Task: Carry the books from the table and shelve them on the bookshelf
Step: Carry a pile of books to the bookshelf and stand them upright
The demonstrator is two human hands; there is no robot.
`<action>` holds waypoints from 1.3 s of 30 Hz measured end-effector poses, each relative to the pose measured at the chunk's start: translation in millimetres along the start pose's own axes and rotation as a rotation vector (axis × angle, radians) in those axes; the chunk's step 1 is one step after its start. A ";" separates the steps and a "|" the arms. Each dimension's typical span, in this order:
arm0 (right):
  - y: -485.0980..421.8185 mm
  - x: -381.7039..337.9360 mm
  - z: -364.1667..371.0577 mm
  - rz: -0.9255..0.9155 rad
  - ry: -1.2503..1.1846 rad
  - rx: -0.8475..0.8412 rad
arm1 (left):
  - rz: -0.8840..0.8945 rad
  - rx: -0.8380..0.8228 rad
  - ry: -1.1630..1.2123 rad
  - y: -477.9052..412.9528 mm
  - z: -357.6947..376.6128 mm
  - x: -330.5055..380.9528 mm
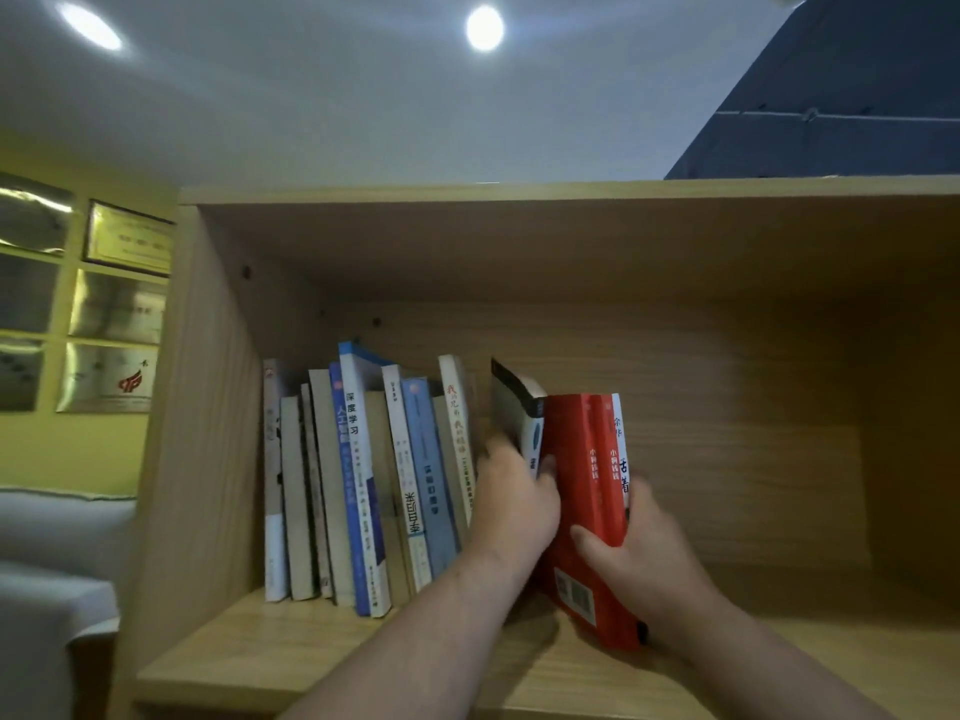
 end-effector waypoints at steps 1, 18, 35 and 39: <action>-0.1 -2.3 2.7 0.000 0.003 -0.006 | 0.042 -0.021 0.018 0.5 -3.5 -0.2; -16.5 -23.6 41.6 -0.050 -0.002 -0.153 | 0.189 0.182 -0.628 -1.0 -53.0 -48.5; -51.2 -3.3 42.6 0.014 -0.196 -0.475 | 0.235 -0.083 -0.768 -8.9 -69.4 -59.5; -45.1 -2.0 45.6 -0.003 -0.162 -0.472 | 0.210 -0.060 -0.794 -5.3 -77.2 -60.0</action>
Point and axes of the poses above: each hand's wrist, its own y-axis away from the middle knuckle, its own z-axis out of the palm, x = y × z, the point moved 1 cm from there along -y, towards the middle knuckle, and after that the axes turned 13 degrees about -x, right-handed, at the moved point
